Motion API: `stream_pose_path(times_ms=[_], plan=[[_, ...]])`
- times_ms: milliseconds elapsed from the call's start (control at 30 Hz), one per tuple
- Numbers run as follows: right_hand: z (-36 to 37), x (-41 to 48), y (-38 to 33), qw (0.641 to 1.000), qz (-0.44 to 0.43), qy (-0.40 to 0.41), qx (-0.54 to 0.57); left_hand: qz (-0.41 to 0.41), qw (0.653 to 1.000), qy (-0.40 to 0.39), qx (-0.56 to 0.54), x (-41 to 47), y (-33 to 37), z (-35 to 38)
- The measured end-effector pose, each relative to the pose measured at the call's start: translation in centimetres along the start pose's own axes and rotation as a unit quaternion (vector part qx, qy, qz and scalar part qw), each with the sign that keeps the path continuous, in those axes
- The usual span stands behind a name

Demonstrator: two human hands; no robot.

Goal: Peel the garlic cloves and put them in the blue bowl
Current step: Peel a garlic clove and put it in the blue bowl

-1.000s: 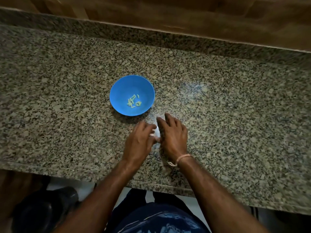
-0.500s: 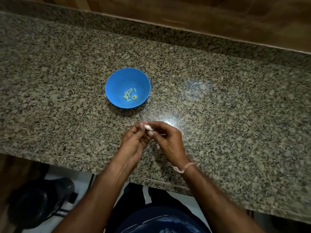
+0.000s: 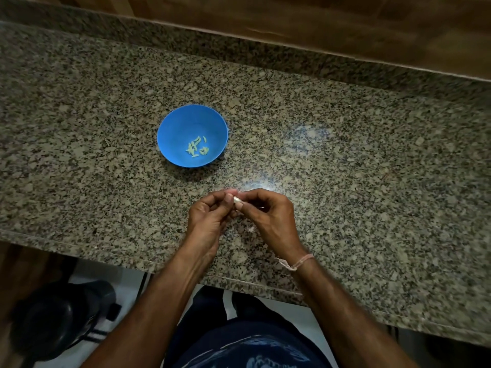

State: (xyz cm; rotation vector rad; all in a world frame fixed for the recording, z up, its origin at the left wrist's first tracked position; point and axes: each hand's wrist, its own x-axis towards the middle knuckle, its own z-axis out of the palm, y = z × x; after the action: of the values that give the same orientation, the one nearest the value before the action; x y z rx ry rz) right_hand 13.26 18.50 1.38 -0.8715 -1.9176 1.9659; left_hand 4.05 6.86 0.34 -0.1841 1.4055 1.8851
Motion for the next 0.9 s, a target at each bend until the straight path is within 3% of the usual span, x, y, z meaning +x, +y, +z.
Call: stream_pose_path(times_ms=[167, 333, 667, 900], plan=[[-0.3, 0.2, -0.2, 1.0, 0.008, 0.002, 0.011, 0.029, 0.999, 0.003, 0.018, -0.3, -0.3, 0.6], [-0.2, -0.1, 0.3, 0.999, -0.004, -0.002, -0.053, 0.05, 0.993, 0.043, 0.095, -0.4, -0.4, 0.4], [1.5, 1.2, 1.5, 0.995, 0.074, 0.035, -0.057, 0.091, 0.967, 0.12, 0.204, 0.4, -1.3, 0.8], [1.0, 1.9, 1.0, 0.981, 0.181, 0.018, 0.064, 0.098, 0.972, 0.057, 0.207, 0.6, -0.9, 0.3]])
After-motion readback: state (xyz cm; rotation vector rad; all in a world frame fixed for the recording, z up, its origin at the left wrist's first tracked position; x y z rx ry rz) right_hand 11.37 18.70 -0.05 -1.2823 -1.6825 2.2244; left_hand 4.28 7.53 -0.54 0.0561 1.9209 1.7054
